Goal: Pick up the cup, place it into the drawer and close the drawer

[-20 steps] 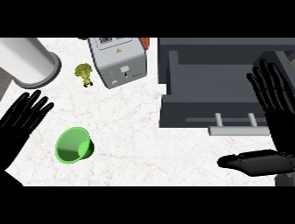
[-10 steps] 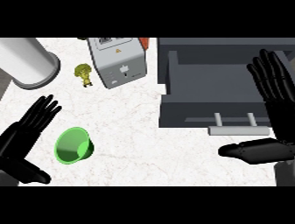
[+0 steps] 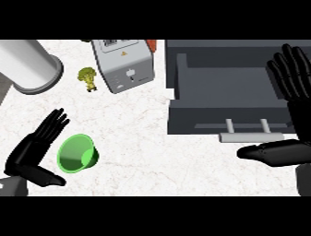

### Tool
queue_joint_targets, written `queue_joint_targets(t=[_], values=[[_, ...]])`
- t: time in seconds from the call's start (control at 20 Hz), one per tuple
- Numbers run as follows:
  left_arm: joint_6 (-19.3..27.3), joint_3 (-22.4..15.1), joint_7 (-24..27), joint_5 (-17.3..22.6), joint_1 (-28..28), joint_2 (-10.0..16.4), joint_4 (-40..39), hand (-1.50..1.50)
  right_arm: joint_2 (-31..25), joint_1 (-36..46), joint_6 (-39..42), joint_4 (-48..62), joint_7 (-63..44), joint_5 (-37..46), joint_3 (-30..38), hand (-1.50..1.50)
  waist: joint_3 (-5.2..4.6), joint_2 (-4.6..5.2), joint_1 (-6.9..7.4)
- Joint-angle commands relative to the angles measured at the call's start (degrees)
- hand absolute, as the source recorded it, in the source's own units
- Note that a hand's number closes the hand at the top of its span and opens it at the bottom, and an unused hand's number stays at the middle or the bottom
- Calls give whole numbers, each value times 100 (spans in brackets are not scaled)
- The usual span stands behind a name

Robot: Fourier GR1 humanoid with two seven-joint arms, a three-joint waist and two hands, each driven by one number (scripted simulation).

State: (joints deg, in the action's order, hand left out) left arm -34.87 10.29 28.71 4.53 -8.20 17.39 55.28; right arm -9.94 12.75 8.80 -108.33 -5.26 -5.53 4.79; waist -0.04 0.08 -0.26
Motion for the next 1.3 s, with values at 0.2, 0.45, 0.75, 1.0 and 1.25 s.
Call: queue_joint_targets(t=[0.2,0.45,0.75,1.0,1.25], values=[[190,-153,2031,-998,-809,185,-2515,-150,-83,503,94,565,108,-151,223,-150,-9,28,-40],[256,-91,2525,-1043,-1200,331,-3394,-150,31,63,81,226,144,-119,143,-150,-14,35,-90],[529,-244,3059,-1160,-1205,9,-3641,-150,-111,213,84,-205,-385,-194,120,-150,-19,32,-99],[822,-331,3276,-1298,-1411,-212,-4007,-150,-77,117,183,-54,-79,-170,101,-150,-28,67,-168],[741,-333,3299,-1299,-1655,-159,-4131,-150,-182,255,177,-93,-430,-281,190,-150,-25,52,-157]])
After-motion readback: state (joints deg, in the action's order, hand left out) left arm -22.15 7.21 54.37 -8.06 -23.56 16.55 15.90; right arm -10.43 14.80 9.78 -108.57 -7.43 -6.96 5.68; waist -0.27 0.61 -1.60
